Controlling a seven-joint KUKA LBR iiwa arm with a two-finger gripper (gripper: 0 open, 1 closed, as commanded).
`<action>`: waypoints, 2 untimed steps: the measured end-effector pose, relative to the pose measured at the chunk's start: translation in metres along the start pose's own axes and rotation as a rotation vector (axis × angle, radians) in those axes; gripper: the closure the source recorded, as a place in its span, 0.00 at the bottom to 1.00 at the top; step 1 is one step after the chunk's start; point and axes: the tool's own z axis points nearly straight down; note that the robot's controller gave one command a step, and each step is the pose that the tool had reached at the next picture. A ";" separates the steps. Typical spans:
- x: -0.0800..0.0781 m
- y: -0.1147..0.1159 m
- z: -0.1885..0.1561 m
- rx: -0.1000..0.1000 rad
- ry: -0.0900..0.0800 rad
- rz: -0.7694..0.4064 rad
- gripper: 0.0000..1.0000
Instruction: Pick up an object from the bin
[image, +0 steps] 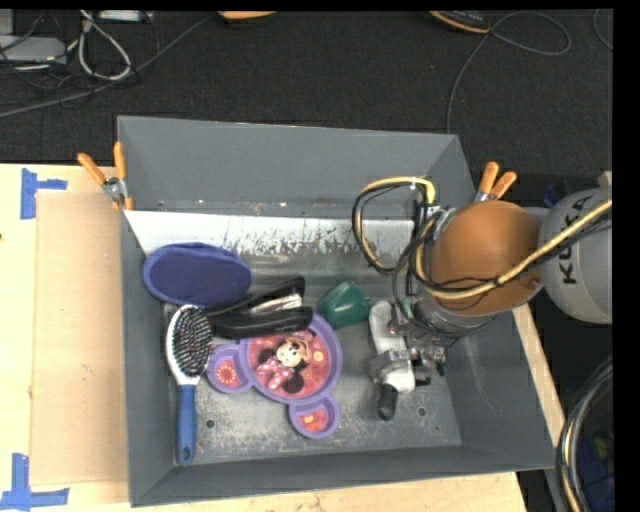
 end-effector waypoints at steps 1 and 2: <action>0.000 0.000 0.000 0.000 0.000 0.001 1.00; 0.000 0.000 -0.006 -0.002 0.000 0.005 1.00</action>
Offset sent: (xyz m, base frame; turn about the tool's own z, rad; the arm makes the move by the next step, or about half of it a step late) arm 0.0000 0.0000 0.0091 0.0011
